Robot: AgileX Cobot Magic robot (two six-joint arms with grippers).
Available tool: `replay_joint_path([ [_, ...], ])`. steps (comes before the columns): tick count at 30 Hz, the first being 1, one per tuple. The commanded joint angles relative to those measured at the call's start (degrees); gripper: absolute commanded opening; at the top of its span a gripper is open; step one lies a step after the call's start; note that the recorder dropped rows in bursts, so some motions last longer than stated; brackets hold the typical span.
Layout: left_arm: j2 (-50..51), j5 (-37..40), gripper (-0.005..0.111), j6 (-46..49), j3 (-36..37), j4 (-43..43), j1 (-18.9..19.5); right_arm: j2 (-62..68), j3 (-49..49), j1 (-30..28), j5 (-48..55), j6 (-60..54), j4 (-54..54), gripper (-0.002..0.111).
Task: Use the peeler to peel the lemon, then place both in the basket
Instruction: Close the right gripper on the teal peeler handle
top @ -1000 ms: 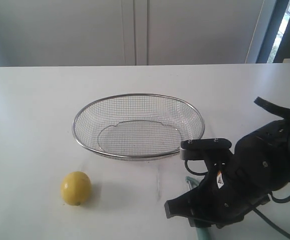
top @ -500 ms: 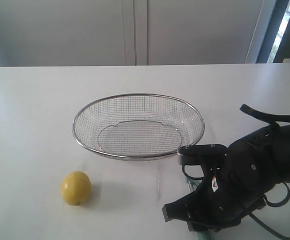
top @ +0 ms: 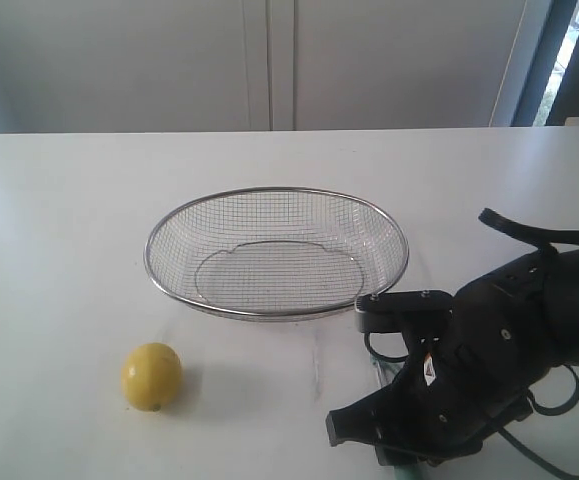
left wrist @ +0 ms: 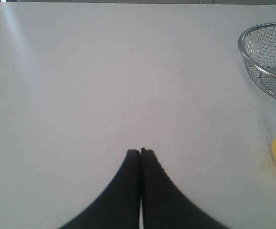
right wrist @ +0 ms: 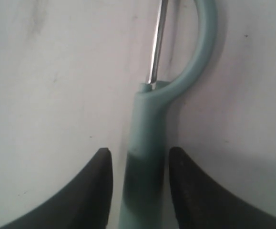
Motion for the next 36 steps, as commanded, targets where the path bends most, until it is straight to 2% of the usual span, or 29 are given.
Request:
replay_joint_path([
  [1, -0.3, 0.0, 0.000, 0.0, 0.3, -0.1, 0.0, 0.1, 0.2, 0.0, 0.1, -0.3, -0.1, 0.038],
  [36, -0.3, 0.0, 0.000, 0.0, 0.3, -0.1, 0.0, 0.1, 0.2, 2.1, 0.1, 1.3, -2.4, 0.038],
])
